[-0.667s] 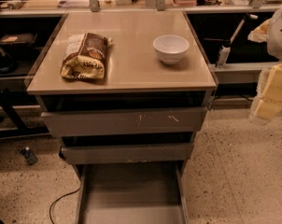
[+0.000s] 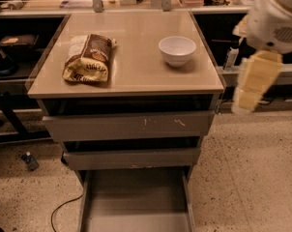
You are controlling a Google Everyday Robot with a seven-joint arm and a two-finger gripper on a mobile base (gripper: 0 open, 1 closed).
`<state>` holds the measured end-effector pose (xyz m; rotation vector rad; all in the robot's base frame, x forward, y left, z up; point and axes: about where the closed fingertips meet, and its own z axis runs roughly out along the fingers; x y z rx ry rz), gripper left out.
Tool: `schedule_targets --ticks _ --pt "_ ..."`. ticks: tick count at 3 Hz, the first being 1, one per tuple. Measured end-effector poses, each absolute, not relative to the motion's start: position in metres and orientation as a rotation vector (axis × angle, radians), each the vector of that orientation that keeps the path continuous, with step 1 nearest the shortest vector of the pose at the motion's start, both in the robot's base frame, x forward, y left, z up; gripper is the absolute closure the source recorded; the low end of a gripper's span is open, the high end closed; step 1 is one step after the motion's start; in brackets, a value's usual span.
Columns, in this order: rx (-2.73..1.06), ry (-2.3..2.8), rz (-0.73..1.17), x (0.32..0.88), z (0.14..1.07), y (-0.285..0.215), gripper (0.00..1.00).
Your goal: Place brown chip bag into bottom drawer
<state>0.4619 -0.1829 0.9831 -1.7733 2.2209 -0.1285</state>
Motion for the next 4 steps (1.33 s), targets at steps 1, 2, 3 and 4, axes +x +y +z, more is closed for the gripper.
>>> schedule_targets --ticks 1,2,3,4 --pt "-1.847 2.203 -0.093 0.498 0.982 -0.136 0.0" --pt "-1.951 2.1 -0.045 0.514 0.988 -0.091 0.0" --pt "-1.932 2.081 -0.055 0.519 0.991 -0.087 0.0" --pt "-1.903 2.023 -0.057 0.54 0.995 -0.063 0.0"
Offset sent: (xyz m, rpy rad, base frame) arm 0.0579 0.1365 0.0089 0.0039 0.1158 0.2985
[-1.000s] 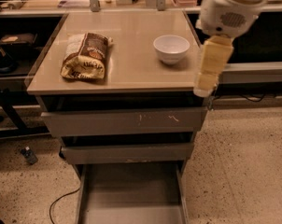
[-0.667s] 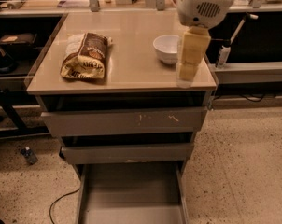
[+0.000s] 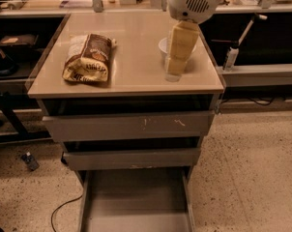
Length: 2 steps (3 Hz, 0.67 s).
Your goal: Place brown chip bag into bottom drawer
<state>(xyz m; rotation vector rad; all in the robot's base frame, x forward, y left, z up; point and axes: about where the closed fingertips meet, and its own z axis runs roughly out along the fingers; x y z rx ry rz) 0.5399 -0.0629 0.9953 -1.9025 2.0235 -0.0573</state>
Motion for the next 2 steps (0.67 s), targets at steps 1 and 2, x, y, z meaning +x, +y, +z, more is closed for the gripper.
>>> schedule_targets --ticks 1,2 --pt "-1.887 1.978 -0.029 0.571 1.007 -0.024 0.0" --pt "-1.902 1.924 0.03 0.594 1.015 0.025 0.0"
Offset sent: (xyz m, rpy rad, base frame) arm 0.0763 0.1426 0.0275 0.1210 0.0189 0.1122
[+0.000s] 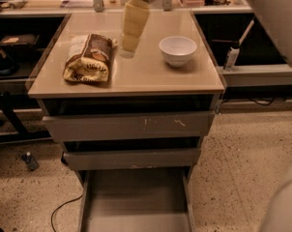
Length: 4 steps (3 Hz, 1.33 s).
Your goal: Place brown chip bag into bottom drawer
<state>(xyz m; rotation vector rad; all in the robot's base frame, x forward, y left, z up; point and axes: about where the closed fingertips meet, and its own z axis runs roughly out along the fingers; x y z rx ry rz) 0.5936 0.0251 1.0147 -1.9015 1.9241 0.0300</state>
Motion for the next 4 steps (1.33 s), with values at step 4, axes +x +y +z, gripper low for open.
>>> schedule_targets --ticks 4 --pt "-1.798 2.027 0.015 0.653 0.971 0.111 0.0"
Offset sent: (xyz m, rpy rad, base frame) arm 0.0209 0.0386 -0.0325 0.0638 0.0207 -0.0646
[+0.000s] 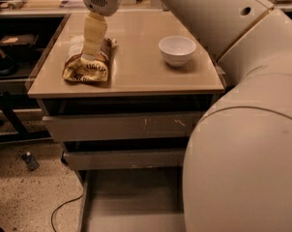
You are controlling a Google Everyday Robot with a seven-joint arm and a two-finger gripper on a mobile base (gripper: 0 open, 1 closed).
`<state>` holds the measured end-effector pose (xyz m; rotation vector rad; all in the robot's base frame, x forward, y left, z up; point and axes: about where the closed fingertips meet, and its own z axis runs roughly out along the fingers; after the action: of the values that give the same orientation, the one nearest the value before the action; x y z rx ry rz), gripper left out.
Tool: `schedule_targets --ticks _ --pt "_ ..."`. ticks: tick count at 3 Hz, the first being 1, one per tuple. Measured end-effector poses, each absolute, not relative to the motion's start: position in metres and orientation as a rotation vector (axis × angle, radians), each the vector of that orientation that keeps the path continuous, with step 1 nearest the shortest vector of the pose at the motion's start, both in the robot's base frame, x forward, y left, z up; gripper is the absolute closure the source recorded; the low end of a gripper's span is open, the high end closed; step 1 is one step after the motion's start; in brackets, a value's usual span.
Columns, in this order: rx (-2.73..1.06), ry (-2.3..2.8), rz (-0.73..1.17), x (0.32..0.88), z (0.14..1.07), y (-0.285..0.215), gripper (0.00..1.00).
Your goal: Place brown chip bag into bottom drawer
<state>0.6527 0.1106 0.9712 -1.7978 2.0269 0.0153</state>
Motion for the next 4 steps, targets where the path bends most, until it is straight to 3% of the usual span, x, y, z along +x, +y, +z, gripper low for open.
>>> schedule_targets --ticks 1,4 --pt "-1.803 2.006 0.045 0.656 0.963 0.119 0.0" --pt "-1.925 1.973 0.191 0.693 0.895 0.218 0.0"
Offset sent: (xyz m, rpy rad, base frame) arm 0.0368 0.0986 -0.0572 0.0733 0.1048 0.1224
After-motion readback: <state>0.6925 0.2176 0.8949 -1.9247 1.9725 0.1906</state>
